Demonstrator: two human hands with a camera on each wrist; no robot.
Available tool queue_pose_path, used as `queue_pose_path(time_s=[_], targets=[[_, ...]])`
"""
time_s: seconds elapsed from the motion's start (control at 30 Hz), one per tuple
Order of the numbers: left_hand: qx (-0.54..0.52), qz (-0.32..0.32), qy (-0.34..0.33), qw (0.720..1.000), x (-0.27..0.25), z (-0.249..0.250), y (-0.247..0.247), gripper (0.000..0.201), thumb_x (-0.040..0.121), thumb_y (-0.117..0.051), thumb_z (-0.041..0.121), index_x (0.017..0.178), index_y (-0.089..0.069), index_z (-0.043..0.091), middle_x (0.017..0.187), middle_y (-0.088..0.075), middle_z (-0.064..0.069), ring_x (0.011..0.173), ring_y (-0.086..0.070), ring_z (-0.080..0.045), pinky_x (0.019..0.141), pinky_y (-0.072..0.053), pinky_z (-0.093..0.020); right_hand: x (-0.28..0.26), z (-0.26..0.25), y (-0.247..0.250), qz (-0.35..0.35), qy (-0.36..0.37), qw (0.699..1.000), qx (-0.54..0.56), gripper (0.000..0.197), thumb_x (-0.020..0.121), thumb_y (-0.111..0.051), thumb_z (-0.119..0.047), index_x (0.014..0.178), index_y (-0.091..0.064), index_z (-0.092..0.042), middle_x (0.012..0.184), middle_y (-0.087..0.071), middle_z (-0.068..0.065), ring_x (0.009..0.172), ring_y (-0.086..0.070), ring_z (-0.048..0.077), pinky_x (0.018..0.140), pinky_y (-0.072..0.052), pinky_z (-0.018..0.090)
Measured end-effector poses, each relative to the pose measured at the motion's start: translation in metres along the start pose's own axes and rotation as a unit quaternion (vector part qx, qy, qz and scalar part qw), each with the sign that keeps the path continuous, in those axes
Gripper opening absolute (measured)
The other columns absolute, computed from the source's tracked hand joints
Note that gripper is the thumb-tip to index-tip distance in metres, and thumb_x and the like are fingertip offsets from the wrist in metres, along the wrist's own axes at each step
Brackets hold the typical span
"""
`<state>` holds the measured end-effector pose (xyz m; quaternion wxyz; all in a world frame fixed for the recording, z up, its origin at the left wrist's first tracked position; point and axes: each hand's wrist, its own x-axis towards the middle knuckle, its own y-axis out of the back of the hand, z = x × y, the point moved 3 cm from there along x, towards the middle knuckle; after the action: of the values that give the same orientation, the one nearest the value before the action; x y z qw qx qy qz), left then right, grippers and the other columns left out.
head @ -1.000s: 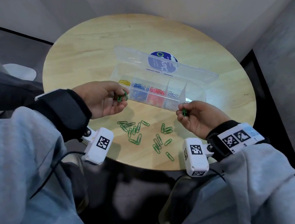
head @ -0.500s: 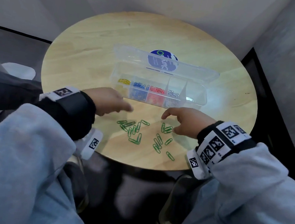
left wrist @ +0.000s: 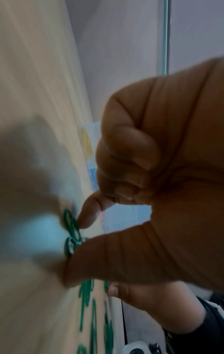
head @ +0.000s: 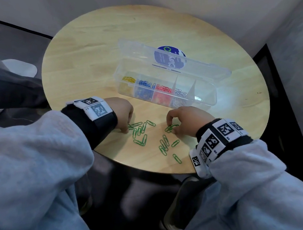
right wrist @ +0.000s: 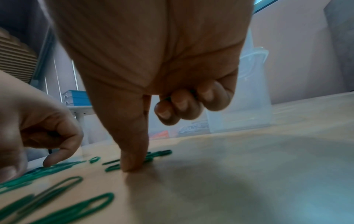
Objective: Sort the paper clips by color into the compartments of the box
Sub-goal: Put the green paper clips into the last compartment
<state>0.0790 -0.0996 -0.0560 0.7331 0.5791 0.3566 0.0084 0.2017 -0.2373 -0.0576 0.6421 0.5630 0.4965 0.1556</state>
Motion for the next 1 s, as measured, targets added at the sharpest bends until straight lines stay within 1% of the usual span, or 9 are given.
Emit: queue_pose_path(time_s=[0.07,0.17,0.23,0.3,0.43,0.53,0.7,0.87,1.0], targets=[[-0.006,-0.008,-0.004,1.0,0.002,0.0,-0.002,0.018,0.078,-0.073,0.023,0.075,-0.055,0.021,0.075,-0.055,0.004,0.078,-0.051,-0.018,0.05,-0.029,-0.021,0.0,0.0,0.0,-0.004,-0.011,1.0,0.008,0.01,0.084,-0.064,-0.027,0.092,-0.059,-0.028,0.092,-0.051,-0.007,0.092,-0.053,0.019,0.071,-0.041,0.029],[-0.015,-0.016,-0.004,1.0,0.003,-0.001,-0.004,0.012,0.078,-0.072,0.023,0.086,-0.065,0.017,0.085,-0.061,0.0,0.079,-0.053,-0.019,0.056,-0.035,-0.022,-0.001,0.001,-0.002,-0.011,-0.03,0.999,0.019,0.005,0.083,-0.062,-0.021,0.083,-0.058,-0.026,0.08,-0.05,-0.01,0.085,-0.053,0.018,0.065,-0.04,0.026],[-0.016,-0.02,-0.001,1.0,0.003,-0.003,-0.005,0.021,0.078,-0.071,0.025,0.095,-0.069,0.012,0.087,-0.063,-0.001,0.079,-0.054,-0.021,0.064,-0.037,-0.023,-0.002,0.001,-0.005,-0.012,-0.046,0.999,0.025,0.006,0.083,-0.055,-0.018,0.083,-0.059,-0.022,0.085,-0.058,-0.005,0.086,-0.059,0.02,0.064,-0.046,0.026],[-0.021,-0.023,0.003,1.0,0.002,-0.003,-0.005,0.024,0.079,-0.07,0.026,0.098,-0.07,0.012,0.087,-0.062,-0.001,0.079,-0.054,-0.021,0.066,-0.038,-0.024,-0.002,0.001,-0.008,-0.016,-0.053,0.998,0.028,0.008,0.083,-0.053,-0.017,0.083,-0.06,-0.019,0.092,-0.064,0.0,0.088,-0.062,0.021,0.071,-0.051,0.03],[-0.025,-0.027,0.005,0.999,0.001,-0.004,-0.006,0.013,0.08,-0.068,0.025,0.09,-0.067,0.017,0.085,-0.061,0.0,0.079,-0.054,-0.019,0.066,-0.039,-0.024,-0.003,0.004,-0.009,-0.023,-0.064,0.996,0.063,0.012,0.078,-0.059,-0.016,0.069,-0.055,-0.023,0.082,-0.064,-0.003,0.078,-0.059,0.018,0.071,-0.052,0.029],[-0.027,-0.023,-0.002,0.999,0.0,-0.004,-0.006,0.006,0.08,-0.068,0.023,0.085,-0.064,0.02,0.083,-0.061,0.001,0.078,-0.053,-0.018,0.066,-0.039,-0.023,-0.005,0.004,-0.009,-0.024,-0.065,0.995,0.068,0.014,0.079,-0.061,-0.018,0.068,-0.055,-0.024,0.079,-0.062,-0.005,0.077,-0.059,0.017,0.074,-0.053,0.03],[-0.012,-0.013,-0.007,1.0,-0.003,-0.002,-0.008,0.005,0.082,-0.061,0.019,0.084,-0.065,0.021,0.082,-0.06,0.001,0.075,-0.052,-0.02,0.064,-0.039,-0.024,-0.008,0.002,-0.008,-0.045,-0.043,0.996,0.058,0.015,0.085,-0.061,-0.022,0.071,-0.055,-0.02,0.081,-0.063,-0.003,0.081,-0.059,0.018,0.079,-0.052,0.032],[-0.013,-0.014,-0.008,1.0,-0.006,-0.001,-0.009,0.007,0.082,-0.056,0.018,0.079,-0.062,0.021,0.08,-0.06,0.001,0.074,-0.052,-0.02,0.061,-0.04,-0.024,-0.009,-0.001,-0.007,-0.048,-0.023,0.997,0.057,0.013,0.088,-0.059,-0.025,0.078,-0.057,-0.017,0.075,-0.057,-0.005,0.074,-0.052,0.014,0.07,-0.046,0.026],[-0.017,-0.006,-0.015,1.0,-0.01,0.0,-0.005,0.008,0.081,-0.054,0.019,0.079,-0.062,0.02,0.08,-0.061,0.002,0.074,-0.053,-0.018,0.059,-0.038,-0.022,-0.013,0.006,0.002,-0.019,-0.015,0.991,0.131,0.013,0.085,-0.06,-0.021,0.074,-0.056,-0.016,0.071,-0.056,-0.002,0.064,-0.048,0.013,0.063,-0.043,0.023]])
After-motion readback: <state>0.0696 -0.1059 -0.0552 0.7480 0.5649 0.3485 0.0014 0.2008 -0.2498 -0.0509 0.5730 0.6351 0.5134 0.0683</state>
